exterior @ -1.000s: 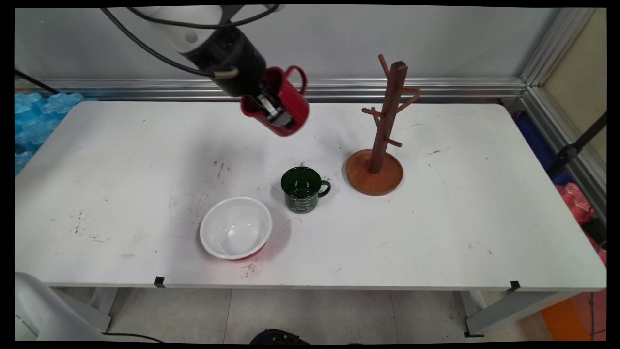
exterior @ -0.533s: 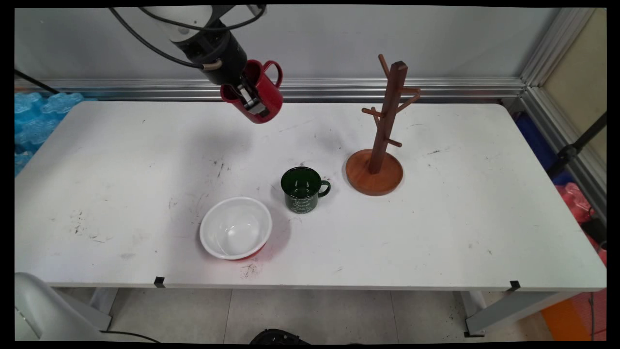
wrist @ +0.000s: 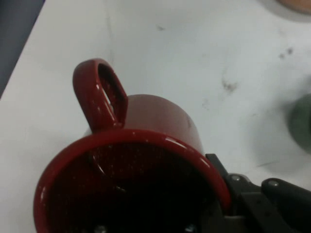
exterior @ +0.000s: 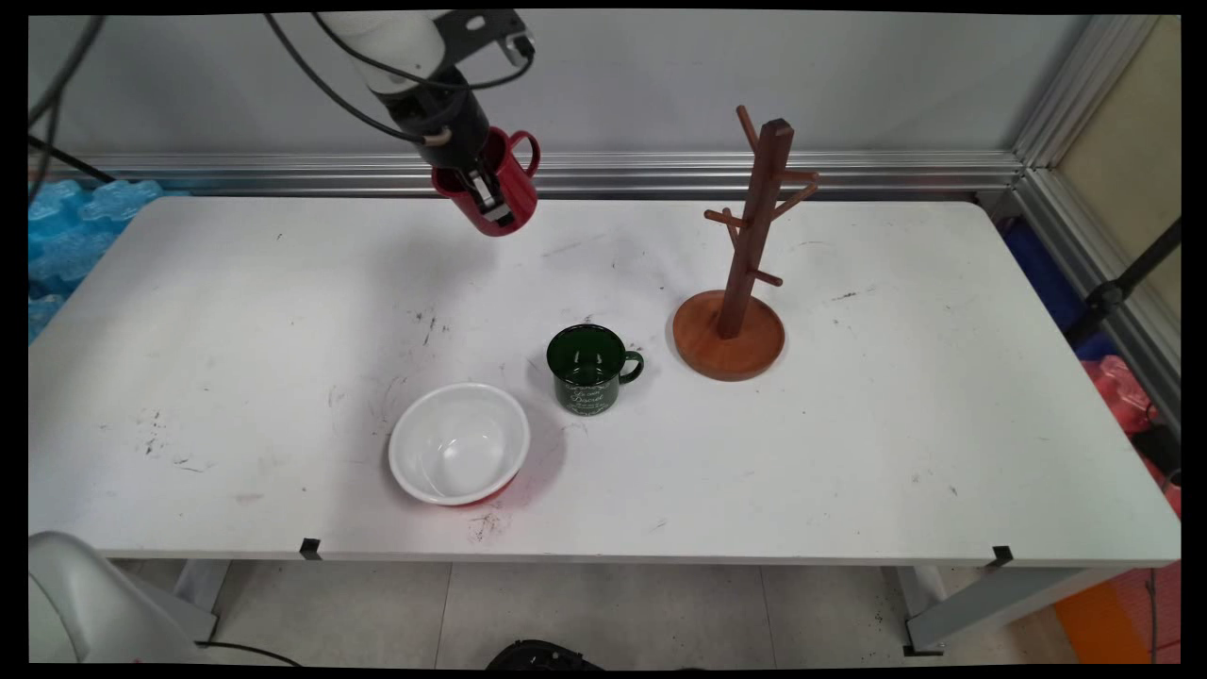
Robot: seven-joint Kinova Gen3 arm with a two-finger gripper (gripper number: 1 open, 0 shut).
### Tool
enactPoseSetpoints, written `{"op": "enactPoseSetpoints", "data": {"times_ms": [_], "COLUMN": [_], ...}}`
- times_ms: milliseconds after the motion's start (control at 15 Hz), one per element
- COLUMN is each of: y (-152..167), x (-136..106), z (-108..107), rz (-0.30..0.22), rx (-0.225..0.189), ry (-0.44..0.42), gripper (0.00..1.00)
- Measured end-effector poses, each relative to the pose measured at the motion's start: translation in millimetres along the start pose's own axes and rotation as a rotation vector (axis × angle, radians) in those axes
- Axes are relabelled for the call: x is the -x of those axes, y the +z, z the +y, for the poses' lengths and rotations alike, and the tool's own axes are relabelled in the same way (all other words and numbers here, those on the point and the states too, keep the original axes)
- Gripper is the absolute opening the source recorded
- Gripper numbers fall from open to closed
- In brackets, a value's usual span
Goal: Place the picked object on the table
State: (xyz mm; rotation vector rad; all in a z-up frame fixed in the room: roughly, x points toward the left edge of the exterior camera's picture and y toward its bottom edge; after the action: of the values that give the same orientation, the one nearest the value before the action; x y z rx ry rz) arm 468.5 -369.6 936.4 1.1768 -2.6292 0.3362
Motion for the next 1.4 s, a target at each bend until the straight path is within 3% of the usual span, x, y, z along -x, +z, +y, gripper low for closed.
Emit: {"op": "enactPoseSetpoints", "data": {"times_ms": [800,1400], "y": [82.4,120.9], "x": [-23.9,-35.8], "z": [-18.1,-18.4], "rz": [-0.125,-0.178], "rx": [0.047,0.082], "ry": [-0.008,0.000], "gripper": [0.00,0.00]}}
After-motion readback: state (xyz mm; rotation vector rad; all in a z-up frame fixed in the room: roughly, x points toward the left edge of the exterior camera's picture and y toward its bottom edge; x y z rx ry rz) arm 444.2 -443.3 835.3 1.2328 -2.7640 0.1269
